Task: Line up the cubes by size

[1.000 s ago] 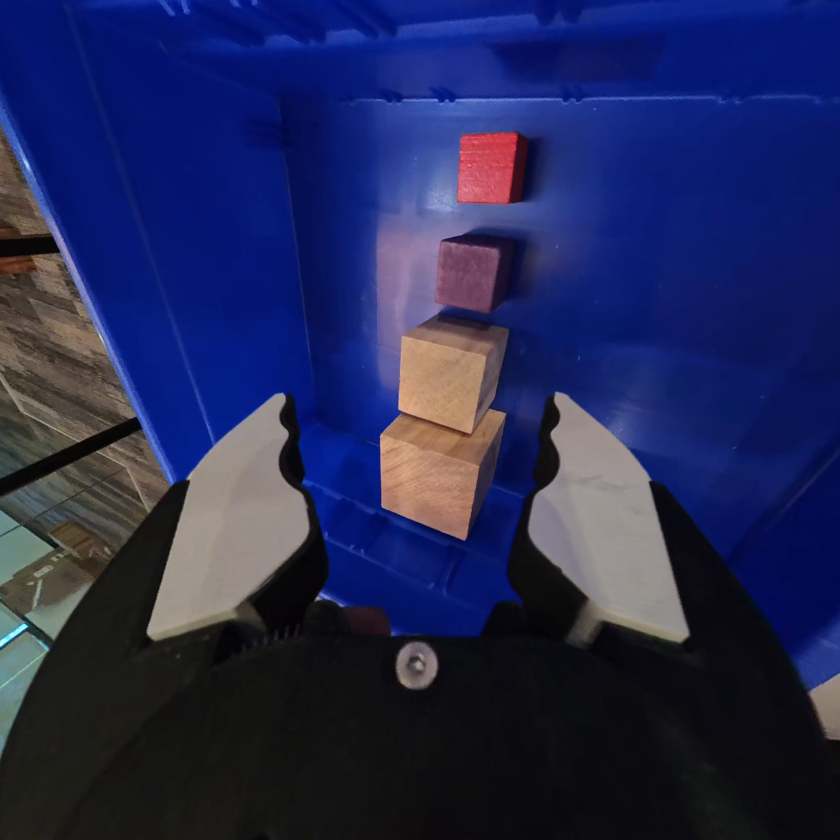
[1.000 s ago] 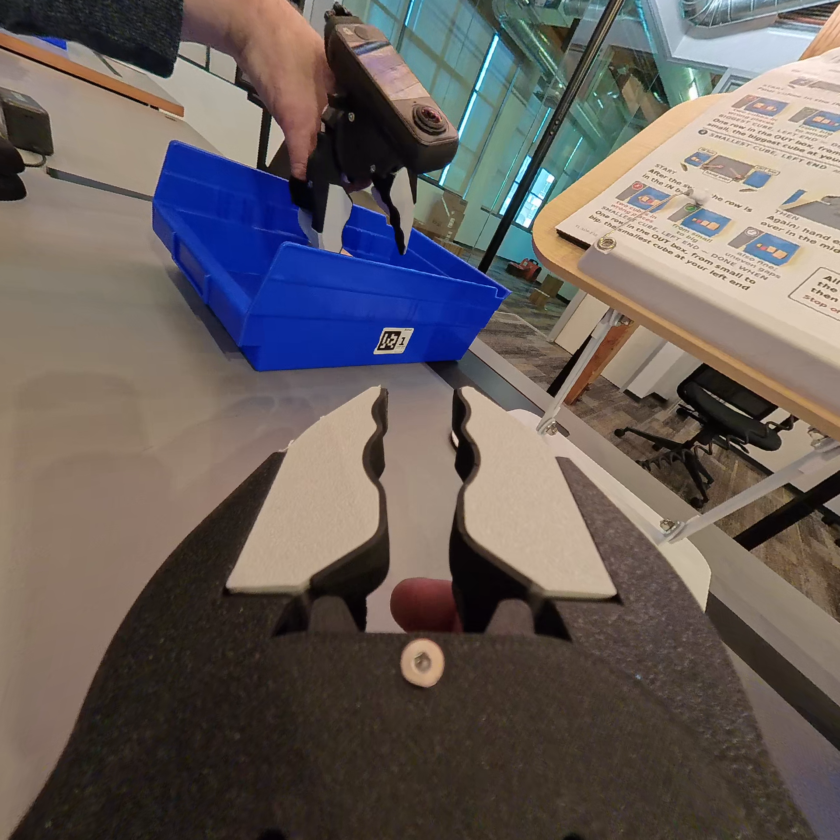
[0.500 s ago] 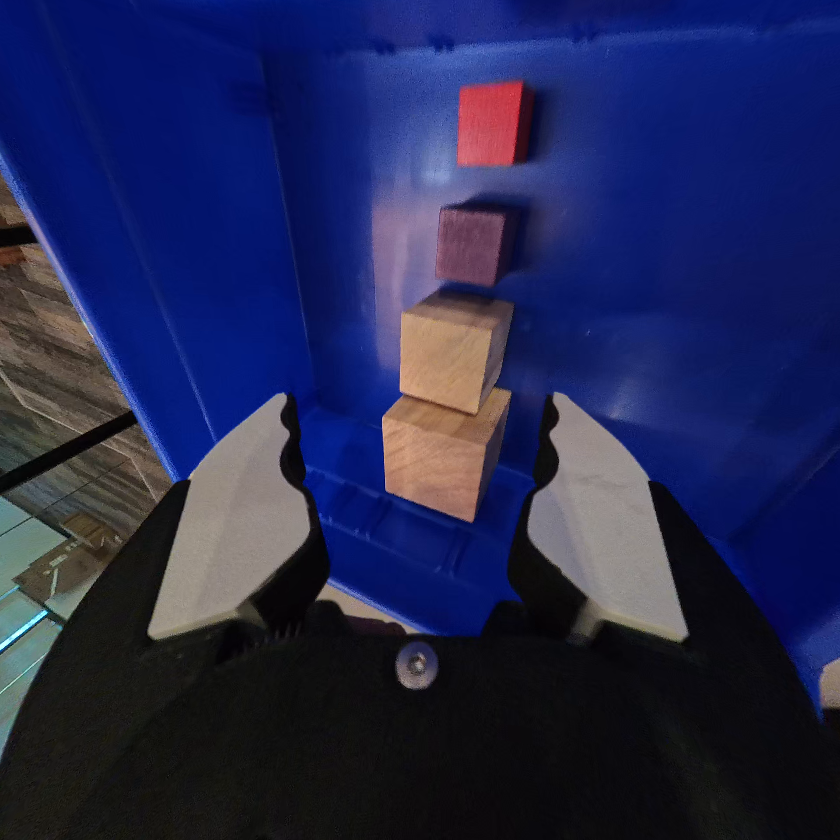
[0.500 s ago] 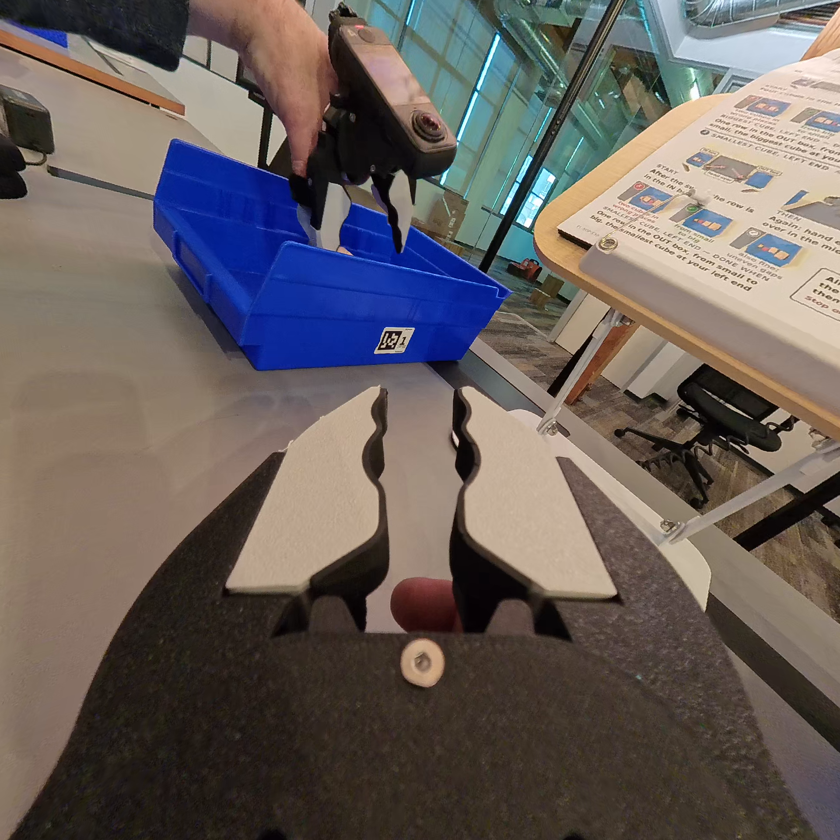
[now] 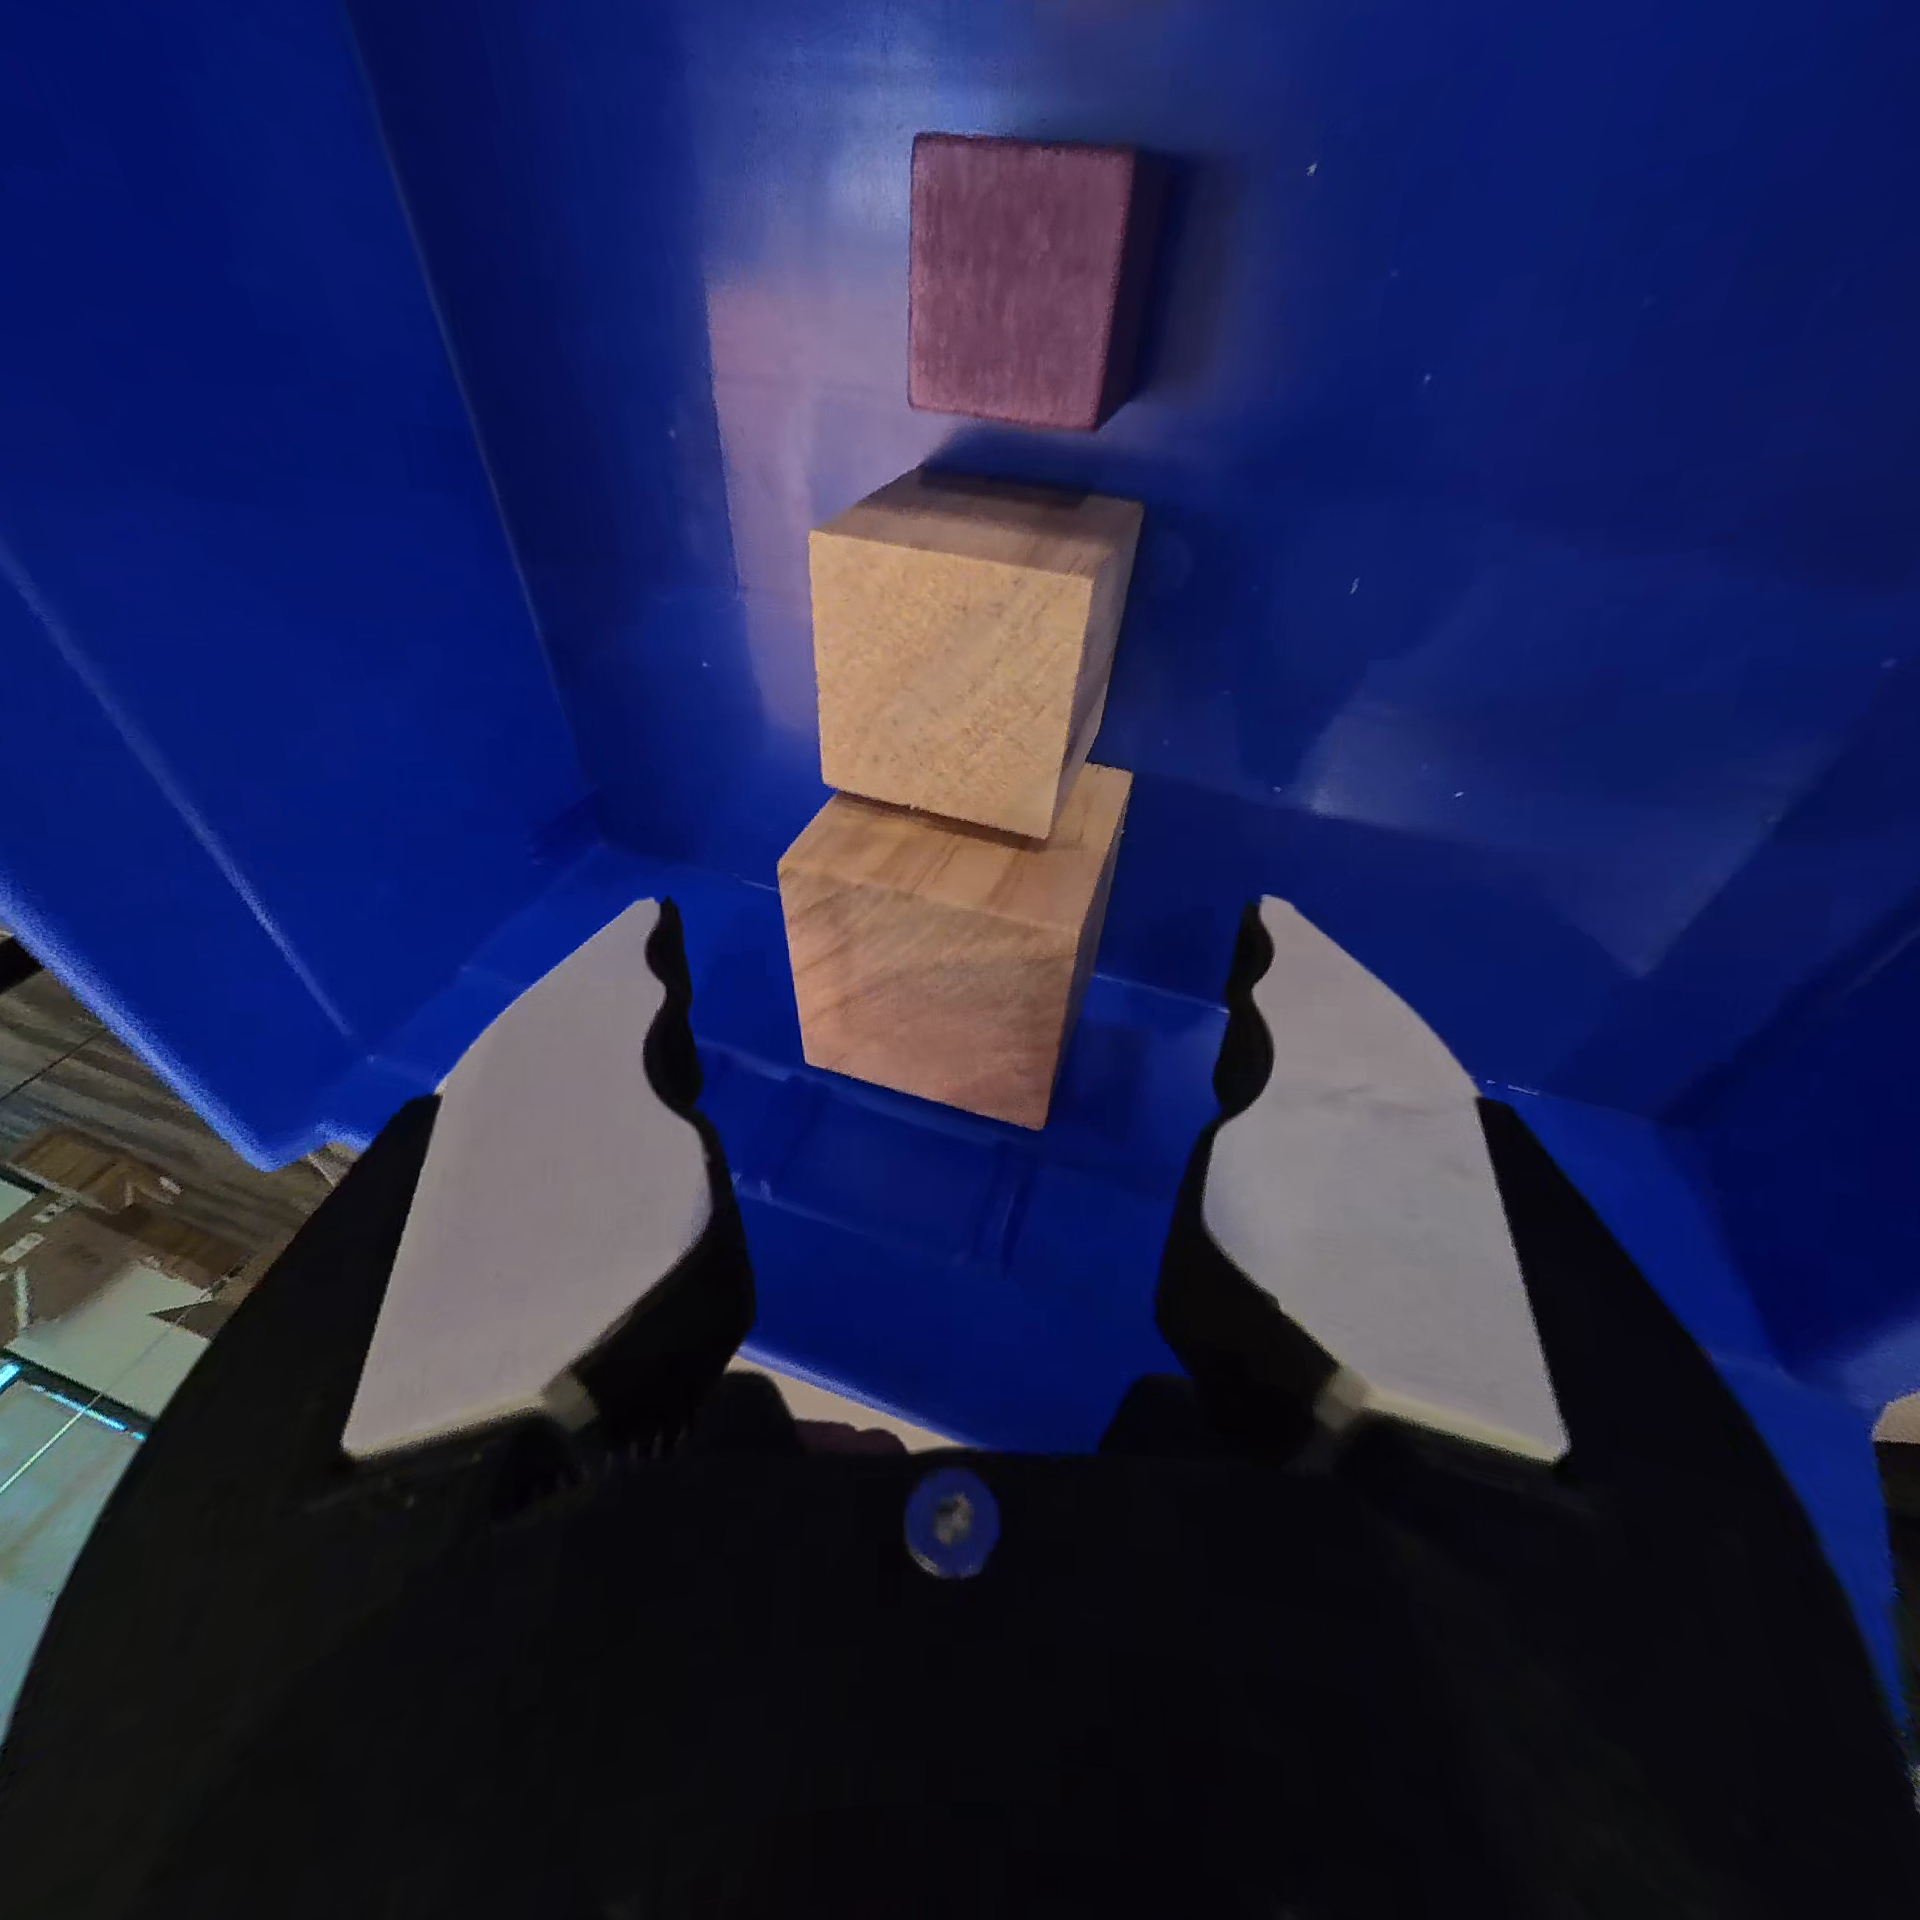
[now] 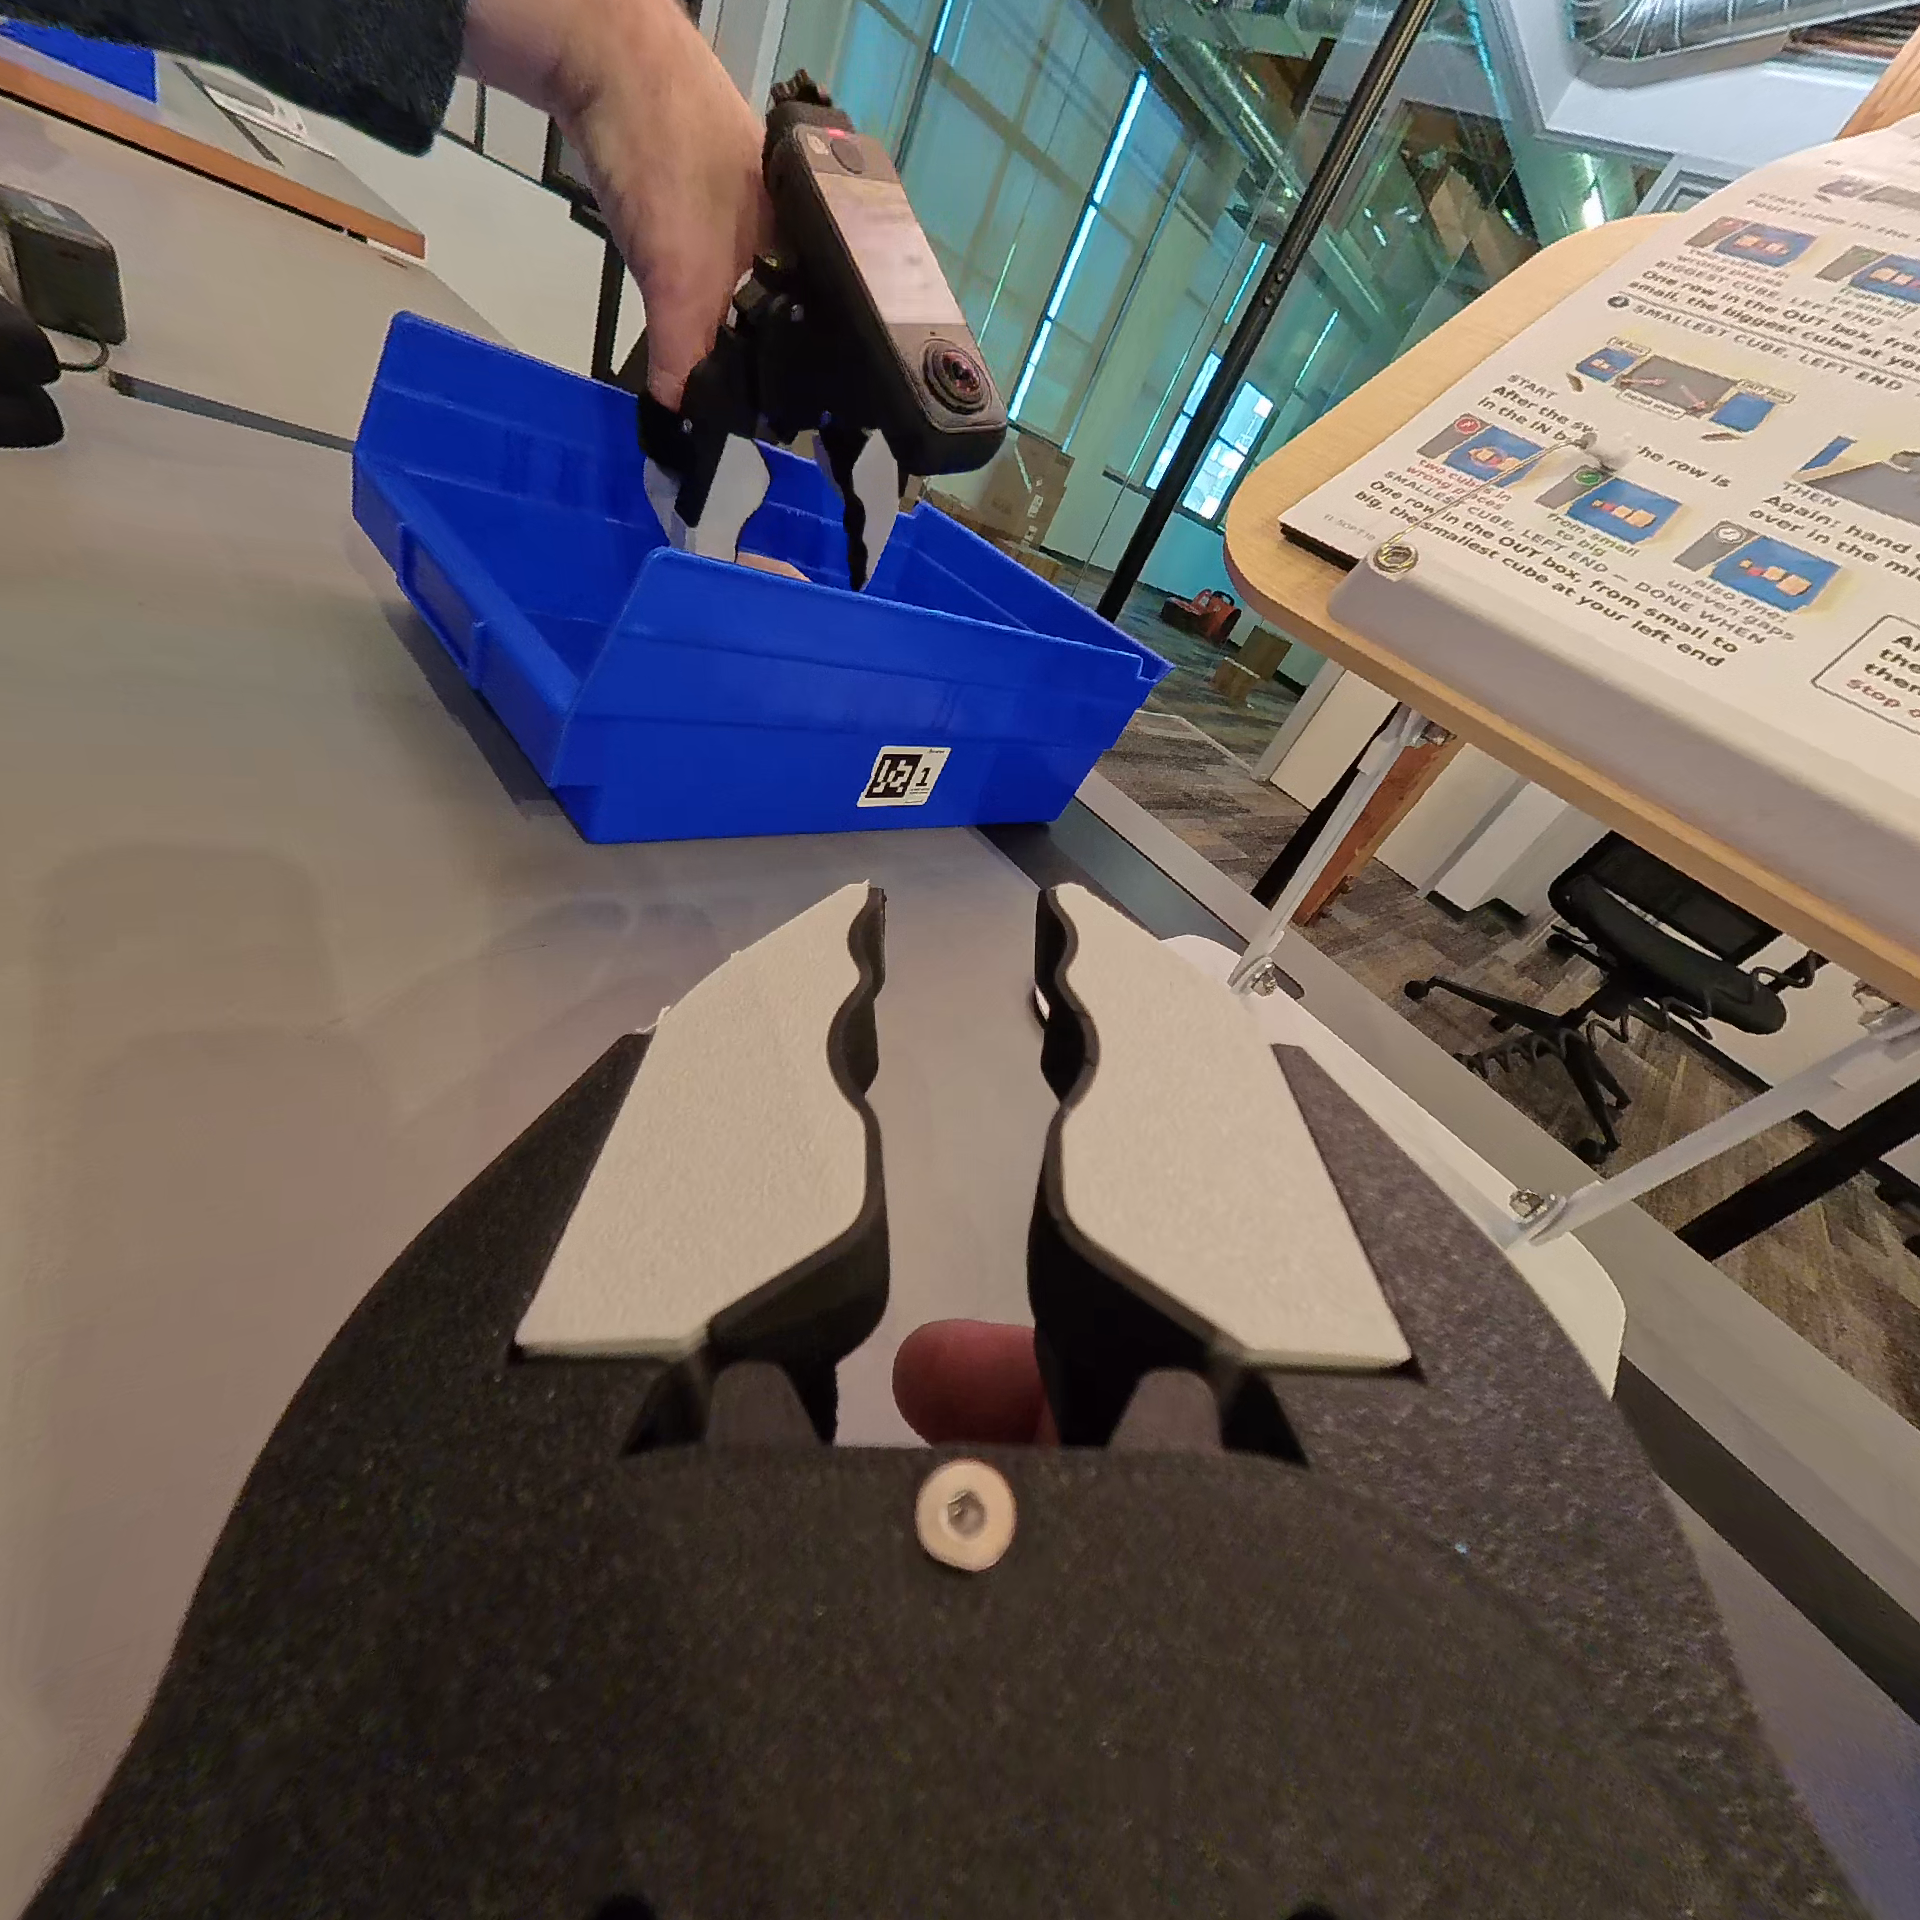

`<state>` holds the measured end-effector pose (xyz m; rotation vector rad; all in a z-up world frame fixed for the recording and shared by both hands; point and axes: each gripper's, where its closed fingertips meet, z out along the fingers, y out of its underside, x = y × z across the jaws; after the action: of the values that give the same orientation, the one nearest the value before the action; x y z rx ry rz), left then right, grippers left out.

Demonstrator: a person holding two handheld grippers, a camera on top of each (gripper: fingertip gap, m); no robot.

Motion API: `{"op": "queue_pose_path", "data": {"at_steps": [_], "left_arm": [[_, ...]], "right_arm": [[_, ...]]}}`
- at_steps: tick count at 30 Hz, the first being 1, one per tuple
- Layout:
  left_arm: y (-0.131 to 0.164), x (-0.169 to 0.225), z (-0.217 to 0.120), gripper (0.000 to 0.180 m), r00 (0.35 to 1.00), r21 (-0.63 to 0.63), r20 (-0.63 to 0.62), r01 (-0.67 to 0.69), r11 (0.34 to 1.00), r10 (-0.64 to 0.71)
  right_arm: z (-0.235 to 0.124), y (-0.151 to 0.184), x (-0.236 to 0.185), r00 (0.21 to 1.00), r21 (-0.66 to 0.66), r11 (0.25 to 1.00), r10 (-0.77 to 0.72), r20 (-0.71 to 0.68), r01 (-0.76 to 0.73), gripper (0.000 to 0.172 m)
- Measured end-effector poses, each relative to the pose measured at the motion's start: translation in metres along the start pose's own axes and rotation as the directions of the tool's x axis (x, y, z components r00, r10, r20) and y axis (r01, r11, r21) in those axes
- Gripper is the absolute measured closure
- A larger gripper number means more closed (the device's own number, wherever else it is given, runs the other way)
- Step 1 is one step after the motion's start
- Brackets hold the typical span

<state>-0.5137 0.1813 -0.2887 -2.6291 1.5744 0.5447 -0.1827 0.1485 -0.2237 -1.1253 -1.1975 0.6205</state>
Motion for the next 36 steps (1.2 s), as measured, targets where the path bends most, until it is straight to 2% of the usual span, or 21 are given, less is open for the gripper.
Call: {"op": "queue_pose_path", "data": {"at_steps": [3, 8, 12, 15, 22, 33, 36], "left_arm": [[-0.012, 0.000, -0.004, 0.083, 1.000, 0.030, 0.009, -0.013, 0.999, 0.012], [-0.058, 0.004, -0.023, 0.091, 1.000, 0.213, -0.015, 0.007, 0.977, -0.004], [-0.087, 0.013, -0.024, 0.101, 0.996, 0.337, -0.084, 0.039, 0.941, -0.012], [-0.099, 0.015, -0.017, 0.109, 0.994, 0.373, -0.108, 0.052, 0.927, -0.012], [-0.109, 0.015, -0.002, 0.117, 0.995, 0.313, -0.101, 0.007, 0.950, 0.026], [-0.115, 0.014, 0.009, 0.157, 0.988, 0.278, -0.151, 0.030, 0.960, 0.013], [-0.116, 0.013, 0.009, 0.158, 0.987, 0.287, -0.158, 0.042, 0.957, 0.004]], "right_arm": [[0.000, 0.000, 0.000, 1.000, -0.001, 1.000, -0.001, 0.000, 0.001, 0.145], [0.000, 0.000, 0.000, 1.000, -0.001, 1.000, -0.002, 0.001, 0.002, 0.145], [0.000, 0.000, -0.001, 1.000, -0.002, 1.000, -0.004, 0.001, 0.004, 0.145], [0.000, 0.000, -0.001, 1.000, -0.003, 1.000, -0.005, 0.002, 0.005, 0.145], [0.000, 0.000, -0.001, 1.000, -0.003, 1.000, -0.004, 0.002, 0.004, 0.145], [0.000, 0.000, -0.001, 1.000, -0.004, 1.000, -0.005, 0.003, 0.005, 0.145], [0.001, 0.000, -0.001, 1.000, -0.004, 1.000, -0.005, 0.003, 0.005, 0.145]]}}
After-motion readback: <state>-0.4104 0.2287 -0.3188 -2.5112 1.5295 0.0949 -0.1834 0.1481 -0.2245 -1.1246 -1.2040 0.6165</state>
